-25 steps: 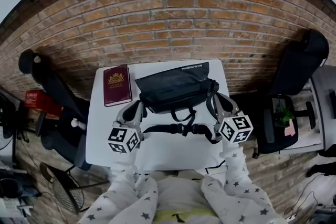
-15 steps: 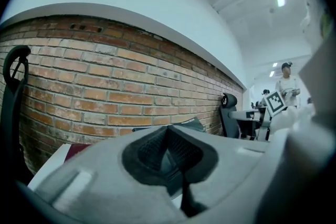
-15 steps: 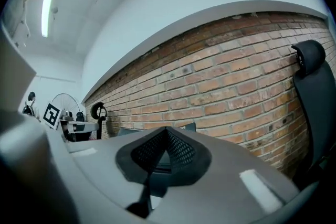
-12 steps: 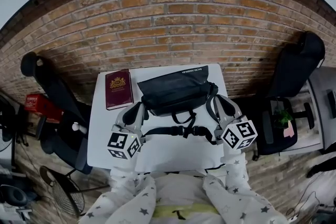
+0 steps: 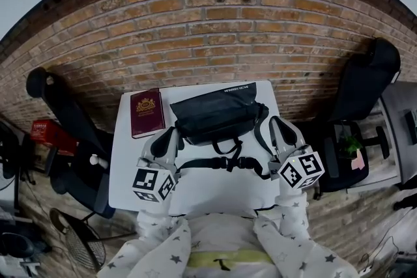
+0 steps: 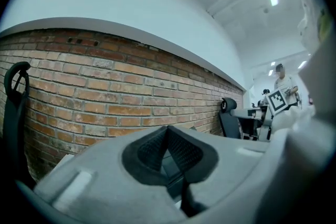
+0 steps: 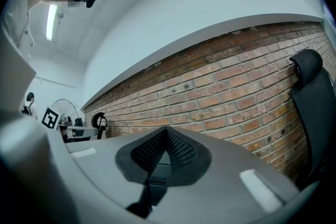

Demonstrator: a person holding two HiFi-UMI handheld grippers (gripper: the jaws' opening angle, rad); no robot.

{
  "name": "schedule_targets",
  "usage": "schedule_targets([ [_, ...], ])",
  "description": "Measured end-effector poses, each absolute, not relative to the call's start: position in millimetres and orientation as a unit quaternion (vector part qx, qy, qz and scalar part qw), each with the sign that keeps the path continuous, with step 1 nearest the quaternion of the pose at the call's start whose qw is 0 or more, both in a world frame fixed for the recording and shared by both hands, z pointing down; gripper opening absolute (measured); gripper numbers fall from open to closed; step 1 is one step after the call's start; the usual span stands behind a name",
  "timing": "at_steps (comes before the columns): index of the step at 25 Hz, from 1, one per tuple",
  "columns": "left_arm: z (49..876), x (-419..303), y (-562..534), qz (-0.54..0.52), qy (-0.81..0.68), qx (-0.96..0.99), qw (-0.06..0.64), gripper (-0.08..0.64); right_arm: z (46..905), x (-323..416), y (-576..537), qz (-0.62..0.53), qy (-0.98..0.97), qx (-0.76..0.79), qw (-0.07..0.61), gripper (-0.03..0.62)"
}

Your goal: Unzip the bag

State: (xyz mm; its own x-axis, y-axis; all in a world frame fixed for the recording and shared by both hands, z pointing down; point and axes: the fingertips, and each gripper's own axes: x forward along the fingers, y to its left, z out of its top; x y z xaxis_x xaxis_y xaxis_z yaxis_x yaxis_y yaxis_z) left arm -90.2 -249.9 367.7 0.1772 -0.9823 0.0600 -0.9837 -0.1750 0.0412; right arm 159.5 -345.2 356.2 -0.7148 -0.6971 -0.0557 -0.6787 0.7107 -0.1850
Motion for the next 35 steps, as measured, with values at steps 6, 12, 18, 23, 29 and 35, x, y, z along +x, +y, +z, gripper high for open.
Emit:
schedule_targets([
  [6,358.7,-94.8,-244.1,0.011,-0.654,0.756,0.023,-0.002,349.4,165.2,-341.9,-0.076,0.919,-0.380,0.070,0.005],
  [12,355.7,-99.2,-243.0,0.014,-0.662,0.750,0.017,-0.002,345.0,171.1,-340.9,-0.072,0.915,-0.390,0.076,0.006],
  [18,353.5,-102.8,-241.1,0.016,-0.666,0.745,0.014,-0.002,345.4,172.6,-339.8,-0.066,0.913,-0.395,0.075,0.006],
  [23,354.9,-106.4,-240.7,0.017,-0.670,0.742,0.015,-0.002,346.9,172.4,-339.8,-0.064,0.912,-0.398,0.071,0.006],
  [29,355.5,-108.7,-239.4,0.019,-0.671,0.741,0.015,-0.002,347.6,170.7,-340.1,-0.063,0.913,-0.398,0.069,0.006],
  [35,358.1,-111.0,-237.6,0.022,-0.671,0.741,0.017,-0.002,349.2,169.3,-341.0,-0.062,0.912,-0.400,0.068,0.006],
])
